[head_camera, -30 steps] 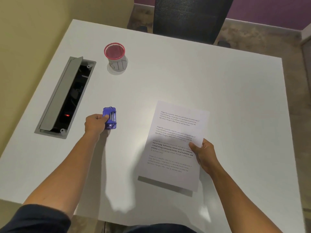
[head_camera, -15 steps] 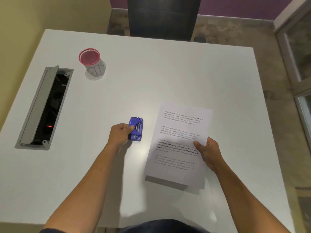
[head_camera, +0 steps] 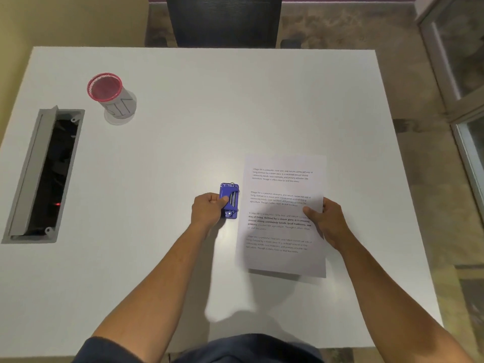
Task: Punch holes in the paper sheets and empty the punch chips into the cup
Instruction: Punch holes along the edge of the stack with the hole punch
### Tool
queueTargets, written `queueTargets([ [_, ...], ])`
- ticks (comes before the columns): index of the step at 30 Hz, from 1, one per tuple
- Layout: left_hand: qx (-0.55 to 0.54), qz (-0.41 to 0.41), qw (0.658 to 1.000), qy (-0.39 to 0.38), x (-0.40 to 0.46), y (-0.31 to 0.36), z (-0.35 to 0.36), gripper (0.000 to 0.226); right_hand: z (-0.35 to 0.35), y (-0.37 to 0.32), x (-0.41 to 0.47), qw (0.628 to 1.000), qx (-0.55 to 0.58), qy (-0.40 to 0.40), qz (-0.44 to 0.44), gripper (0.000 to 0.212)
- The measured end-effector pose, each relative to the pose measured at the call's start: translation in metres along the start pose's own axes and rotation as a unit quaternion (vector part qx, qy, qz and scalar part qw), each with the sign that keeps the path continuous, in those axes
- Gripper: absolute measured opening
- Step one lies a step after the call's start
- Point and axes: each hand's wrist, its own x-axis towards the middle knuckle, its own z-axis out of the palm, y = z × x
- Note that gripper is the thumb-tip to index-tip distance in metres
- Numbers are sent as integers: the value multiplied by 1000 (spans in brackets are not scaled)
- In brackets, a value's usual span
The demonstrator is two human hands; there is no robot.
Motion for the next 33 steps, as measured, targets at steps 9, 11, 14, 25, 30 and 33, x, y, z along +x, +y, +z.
queueTargets([
  [9, 26, 10, 1000, 11, 0, -2, 12, 25, -4, 6, 19, 1000, 24, -8, 10, 21],
  [11, 28, 13, 999, 11, 1, -2, 11, 23, -4, 6, 22, 1000, 23, -6, 12, 22],
  [14, 39, 20, 999, 9, 3, -2, 10, 24, -6, 6, 24, 1000, 16, -5, 13, 22],
  [25, 35, 32, 999, -3, 6, -1, 7, 12, -5, 7, 27, 999, 20, -7, 30, 24],
  [30, 36, 34, 999, -8, 7, 0, 6, 11, 3, 7, 30, 1000, 12, -10, 25, 23],
  [33, 38, 36, 999, -8, 7, -1, 7, 13, 4, 9, 33, 1000, 4, -5, 24, 25],
])
